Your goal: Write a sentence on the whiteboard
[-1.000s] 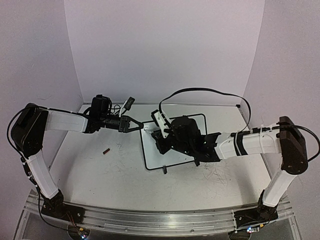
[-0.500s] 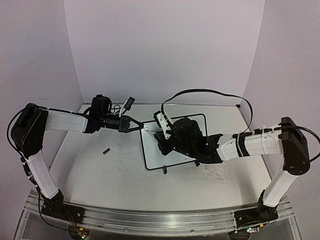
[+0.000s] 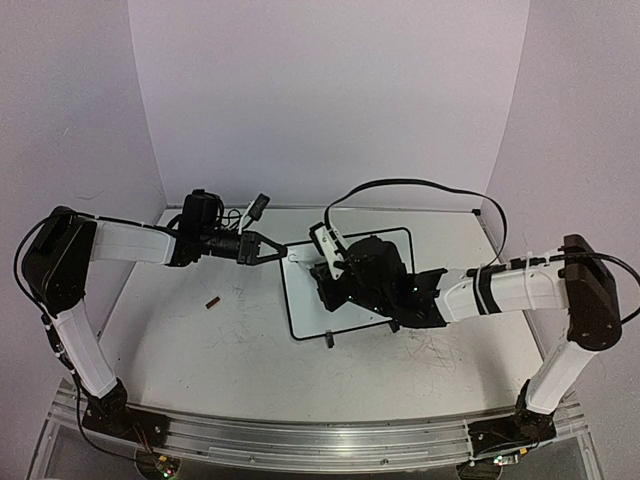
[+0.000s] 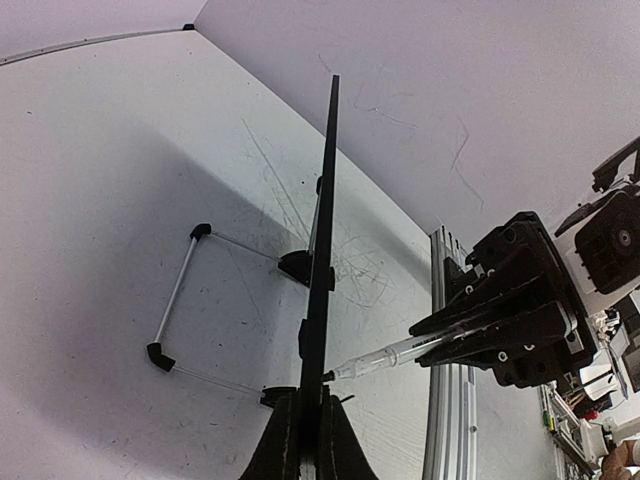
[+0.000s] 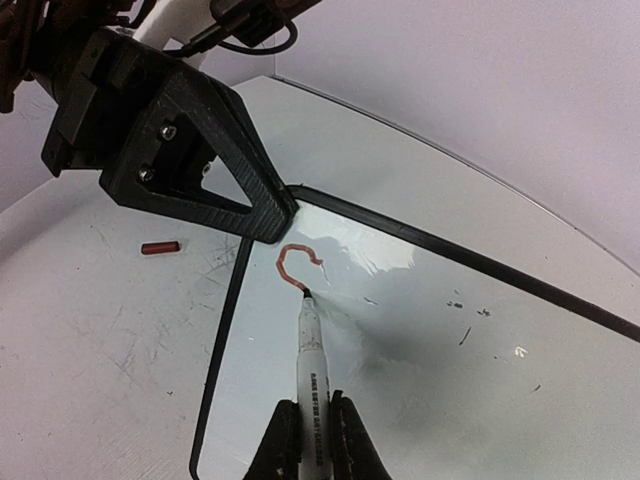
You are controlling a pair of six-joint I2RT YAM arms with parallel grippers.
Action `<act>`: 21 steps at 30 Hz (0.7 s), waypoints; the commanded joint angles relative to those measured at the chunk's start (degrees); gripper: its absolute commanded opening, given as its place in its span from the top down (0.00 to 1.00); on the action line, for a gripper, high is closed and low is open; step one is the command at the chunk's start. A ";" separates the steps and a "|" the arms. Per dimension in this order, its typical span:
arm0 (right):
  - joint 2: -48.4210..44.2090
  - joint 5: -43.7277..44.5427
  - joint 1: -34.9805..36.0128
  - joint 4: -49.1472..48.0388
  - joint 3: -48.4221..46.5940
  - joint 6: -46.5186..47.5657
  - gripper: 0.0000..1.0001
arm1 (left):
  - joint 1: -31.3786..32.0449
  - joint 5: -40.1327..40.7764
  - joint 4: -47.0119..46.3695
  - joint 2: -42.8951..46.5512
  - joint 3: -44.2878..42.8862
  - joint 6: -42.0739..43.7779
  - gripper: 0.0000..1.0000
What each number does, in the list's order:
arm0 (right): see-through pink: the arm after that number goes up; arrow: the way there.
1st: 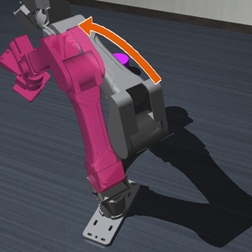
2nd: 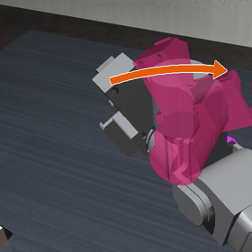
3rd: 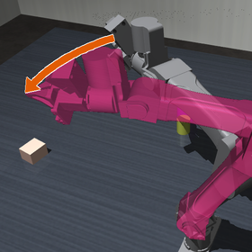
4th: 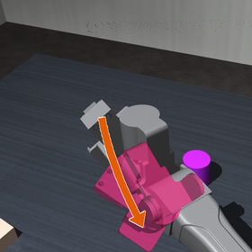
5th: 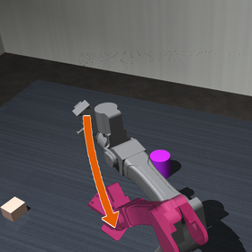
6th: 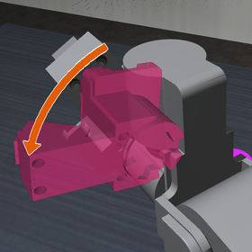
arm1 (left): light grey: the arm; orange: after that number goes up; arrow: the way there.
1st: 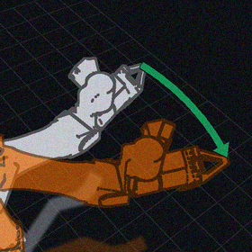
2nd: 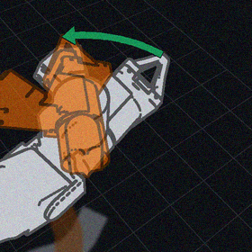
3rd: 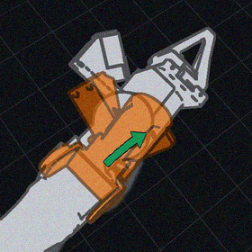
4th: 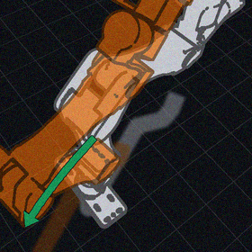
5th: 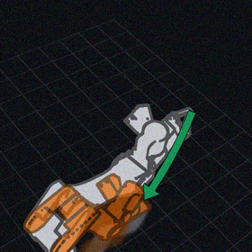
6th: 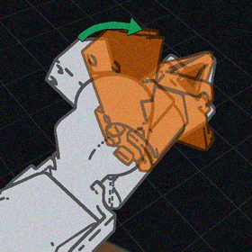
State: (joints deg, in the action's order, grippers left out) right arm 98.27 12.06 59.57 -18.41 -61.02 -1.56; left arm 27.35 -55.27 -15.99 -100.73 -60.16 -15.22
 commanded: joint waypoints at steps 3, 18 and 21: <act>-2.20 3.17 -0.32 0.75 1.15 -0.79 1.00 | 0.54 1.15 -0.16 1.05 -0.39 0.35 1.00; -1.59 -0.03 -0.29 0.96 1.08 -1.12 1.00 | 0.51 1.08 -0.18 1.06 -0.35 0.37 1.00; -1.45 -0.44 -0.24 1.02 1.18 -1.22 1.00 | 0.52 1.12 -0.18 1.15 -0.35 0.37 1.00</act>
State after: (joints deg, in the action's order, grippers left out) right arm 97.89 12.04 59.57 -18.39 -60.34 -1.81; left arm 27.35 -55.29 -15.99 -100.73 -60.16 -15.22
